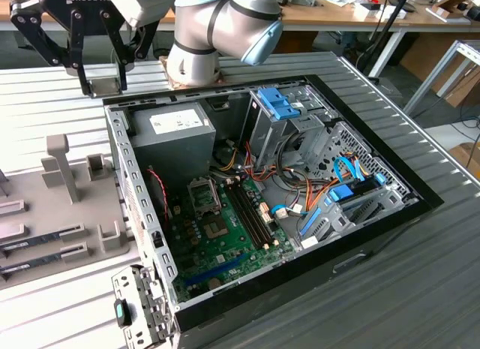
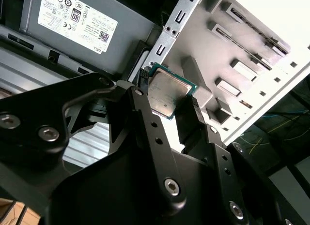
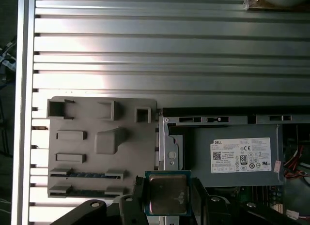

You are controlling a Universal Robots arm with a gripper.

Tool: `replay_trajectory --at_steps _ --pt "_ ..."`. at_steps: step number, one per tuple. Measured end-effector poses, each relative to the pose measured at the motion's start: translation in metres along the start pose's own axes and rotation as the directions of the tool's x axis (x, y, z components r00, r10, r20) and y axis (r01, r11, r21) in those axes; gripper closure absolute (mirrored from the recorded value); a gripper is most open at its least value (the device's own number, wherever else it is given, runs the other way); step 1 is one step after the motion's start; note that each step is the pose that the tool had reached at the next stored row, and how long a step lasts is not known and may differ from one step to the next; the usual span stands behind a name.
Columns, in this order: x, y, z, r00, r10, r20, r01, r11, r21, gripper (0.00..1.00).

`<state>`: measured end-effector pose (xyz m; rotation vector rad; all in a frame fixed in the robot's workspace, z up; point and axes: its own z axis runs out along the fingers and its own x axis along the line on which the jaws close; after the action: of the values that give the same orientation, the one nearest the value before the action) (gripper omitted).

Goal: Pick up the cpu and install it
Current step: 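Pick up the cpu and move it towards the insertion slot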

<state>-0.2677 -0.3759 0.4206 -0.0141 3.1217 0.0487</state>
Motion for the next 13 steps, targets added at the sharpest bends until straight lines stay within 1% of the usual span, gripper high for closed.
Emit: replay_trajectory --at_steps 13 --pt "-0.009 -0.0002 0.0026 1.0 0.0 0.0 0.0 1.0 0.0 0.53"
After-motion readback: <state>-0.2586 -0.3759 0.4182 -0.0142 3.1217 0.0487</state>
